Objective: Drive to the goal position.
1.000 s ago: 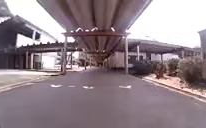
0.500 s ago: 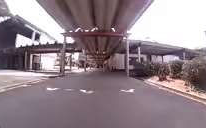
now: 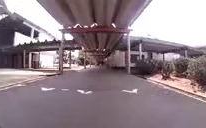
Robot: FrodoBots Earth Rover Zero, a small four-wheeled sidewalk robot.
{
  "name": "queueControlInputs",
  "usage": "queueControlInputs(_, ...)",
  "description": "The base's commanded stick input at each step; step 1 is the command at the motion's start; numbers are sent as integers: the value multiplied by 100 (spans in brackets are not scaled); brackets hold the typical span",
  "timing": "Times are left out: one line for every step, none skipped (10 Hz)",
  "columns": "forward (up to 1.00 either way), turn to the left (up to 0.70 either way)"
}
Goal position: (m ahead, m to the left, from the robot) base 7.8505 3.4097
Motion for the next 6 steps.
queueControlInputs(50,0)
queueControlInputs(50,0)
queueControlInputs(50,0)
queueControlInputs(50,0)
queueControlInputs(50,0)
queueControlInputs(50,0)
